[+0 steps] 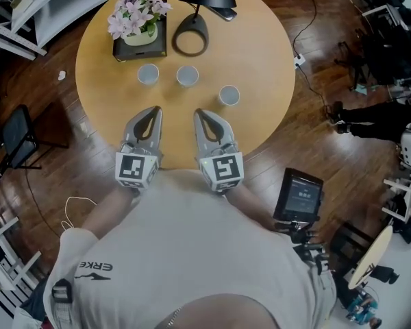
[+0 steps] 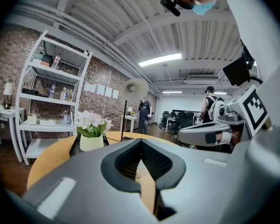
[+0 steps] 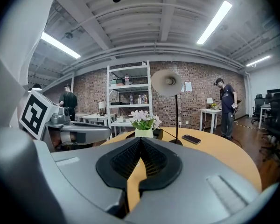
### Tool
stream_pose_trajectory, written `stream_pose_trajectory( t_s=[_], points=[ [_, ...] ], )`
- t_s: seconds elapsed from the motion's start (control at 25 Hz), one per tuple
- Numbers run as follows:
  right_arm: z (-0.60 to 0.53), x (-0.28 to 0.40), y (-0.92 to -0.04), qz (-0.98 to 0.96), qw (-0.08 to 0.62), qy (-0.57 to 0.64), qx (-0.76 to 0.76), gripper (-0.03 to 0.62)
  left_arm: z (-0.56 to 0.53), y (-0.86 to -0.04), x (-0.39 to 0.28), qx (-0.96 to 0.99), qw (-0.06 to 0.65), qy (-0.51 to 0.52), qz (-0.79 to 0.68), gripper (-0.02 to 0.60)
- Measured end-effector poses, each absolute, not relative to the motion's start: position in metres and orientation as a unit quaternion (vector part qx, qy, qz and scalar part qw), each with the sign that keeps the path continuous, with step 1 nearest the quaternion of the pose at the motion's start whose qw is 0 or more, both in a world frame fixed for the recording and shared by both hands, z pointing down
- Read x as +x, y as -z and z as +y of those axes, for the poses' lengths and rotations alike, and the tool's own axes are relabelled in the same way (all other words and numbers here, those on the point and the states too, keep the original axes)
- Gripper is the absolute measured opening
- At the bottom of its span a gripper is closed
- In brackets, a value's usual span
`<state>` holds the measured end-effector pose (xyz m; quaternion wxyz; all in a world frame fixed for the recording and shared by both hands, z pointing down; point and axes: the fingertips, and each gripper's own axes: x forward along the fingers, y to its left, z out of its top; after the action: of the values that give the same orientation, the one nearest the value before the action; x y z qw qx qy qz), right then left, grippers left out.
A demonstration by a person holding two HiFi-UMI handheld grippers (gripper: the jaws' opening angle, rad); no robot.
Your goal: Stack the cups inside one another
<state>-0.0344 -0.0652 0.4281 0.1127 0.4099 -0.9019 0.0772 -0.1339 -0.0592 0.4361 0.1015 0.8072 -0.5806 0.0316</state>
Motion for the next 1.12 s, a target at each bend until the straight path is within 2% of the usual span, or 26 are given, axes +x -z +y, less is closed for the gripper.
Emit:
stream_pose_trajectory(
  t_s=[0.44, 1.12],
  points=[
    [-0.081, -0.063, -0.490, -0.890, 0.173, -0.131, 0.402, 0.014, -0.083, -0.500, -0.169, 0.802, 0.149, -0.080, -0.573, 0.002],
    [-0.090, -0.081, -0.532, -0.878, 0.205, -0.157, 0.402, 0.014, -0.102, -0.564, -0.184, 0.799, 0.174, -0.127, -0.562, 0.002]
  ],
)
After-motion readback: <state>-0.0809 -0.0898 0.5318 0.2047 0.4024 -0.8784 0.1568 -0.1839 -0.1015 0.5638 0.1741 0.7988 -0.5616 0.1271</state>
